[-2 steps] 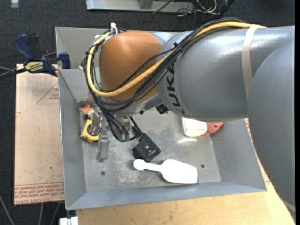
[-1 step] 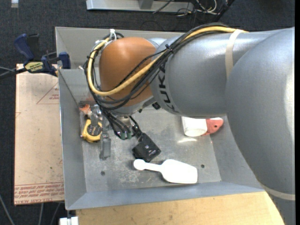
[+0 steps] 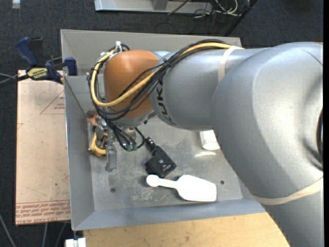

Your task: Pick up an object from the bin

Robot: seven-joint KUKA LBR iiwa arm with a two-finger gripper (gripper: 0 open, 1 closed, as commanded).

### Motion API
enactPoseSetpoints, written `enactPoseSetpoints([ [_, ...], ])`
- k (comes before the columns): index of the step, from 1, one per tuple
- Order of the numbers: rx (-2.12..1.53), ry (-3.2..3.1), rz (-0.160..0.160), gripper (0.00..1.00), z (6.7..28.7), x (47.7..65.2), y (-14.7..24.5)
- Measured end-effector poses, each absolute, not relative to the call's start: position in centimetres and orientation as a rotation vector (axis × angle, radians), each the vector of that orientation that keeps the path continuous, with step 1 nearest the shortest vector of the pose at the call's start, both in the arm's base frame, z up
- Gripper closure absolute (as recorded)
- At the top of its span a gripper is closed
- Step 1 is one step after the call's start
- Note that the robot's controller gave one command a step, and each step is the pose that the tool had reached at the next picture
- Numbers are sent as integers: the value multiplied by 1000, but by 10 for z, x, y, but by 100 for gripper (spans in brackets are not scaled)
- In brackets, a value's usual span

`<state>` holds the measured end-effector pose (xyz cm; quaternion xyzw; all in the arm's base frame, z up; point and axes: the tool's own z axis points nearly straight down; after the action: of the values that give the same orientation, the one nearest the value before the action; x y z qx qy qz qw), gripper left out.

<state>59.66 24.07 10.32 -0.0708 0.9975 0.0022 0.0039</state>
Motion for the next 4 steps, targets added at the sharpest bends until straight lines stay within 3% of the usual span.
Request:
enactPoseSetpoints([
  [1,-448,3108,6,0,73,614,239],
  [2,-56,3131,17,0,72,606,233],
  [3,-445,3108,11,100,74,615,240],
  [4,-445,3108,11,100,74,615,240],
])
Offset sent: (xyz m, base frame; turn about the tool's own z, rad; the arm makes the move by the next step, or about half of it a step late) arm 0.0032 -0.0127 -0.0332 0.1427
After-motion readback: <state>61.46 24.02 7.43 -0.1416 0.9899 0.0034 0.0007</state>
